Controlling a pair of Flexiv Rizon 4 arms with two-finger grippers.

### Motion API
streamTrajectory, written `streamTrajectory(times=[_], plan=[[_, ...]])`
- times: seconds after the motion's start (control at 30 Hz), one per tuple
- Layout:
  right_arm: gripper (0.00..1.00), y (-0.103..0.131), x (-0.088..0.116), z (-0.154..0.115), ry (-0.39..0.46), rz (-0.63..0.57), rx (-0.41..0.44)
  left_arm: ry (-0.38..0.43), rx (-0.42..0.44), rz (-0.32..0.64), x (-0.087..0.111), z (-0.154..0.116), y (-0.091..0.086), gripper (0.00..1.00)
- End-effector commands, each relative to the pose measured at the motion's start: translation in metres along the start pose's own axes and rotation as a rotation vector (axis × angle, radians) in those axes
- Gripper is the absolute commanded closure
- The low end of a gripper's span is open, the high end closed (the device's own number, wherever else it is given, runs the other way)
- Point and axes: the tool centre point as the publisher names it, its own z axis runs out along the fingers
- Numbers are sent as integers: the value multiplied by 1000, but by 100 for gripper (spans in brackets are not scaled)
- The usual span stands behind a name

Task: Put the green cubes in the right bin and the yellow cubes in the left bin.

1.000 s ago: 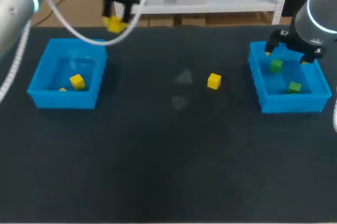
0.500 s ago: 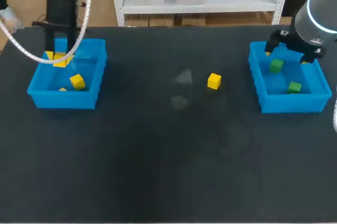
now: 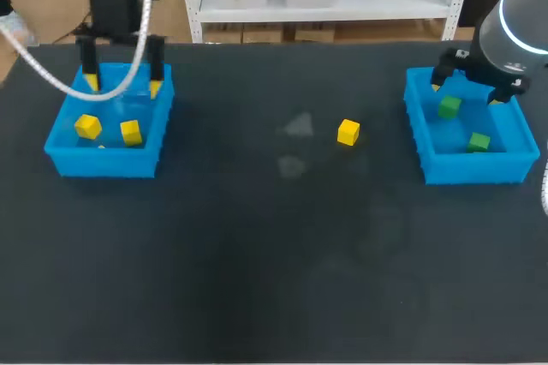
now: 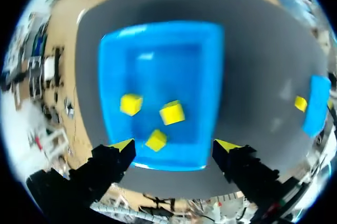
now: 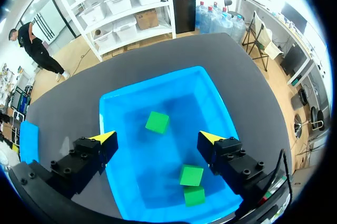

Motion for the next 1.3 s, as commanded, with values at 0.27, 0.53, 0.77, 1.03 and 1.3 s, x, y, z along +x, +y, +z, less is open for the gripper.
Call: streamTrajectory(times=[0.27, 0.53, 0.77, 1.03, 1.3], plan=[[0, 0, 1, 0, -4, 1, 1, -682, 117, 506, 21, -34, -154, 0], [0, 0, 1, 0, -4, 1, 1, -571, 94, 954, 39, -7, -223, 0], [0, 0, 1, 0, -4, 1, 1, -525, 75, 925, 24, 4, -254, 0], [0, 0, 1, 0, -4, 1, 1, -547, 151, 826, -1, 16, -284, 0], [0, 0, 1, 0, -4, 1, 1, -530, 208, 788, -20, 22, -317, 0]])
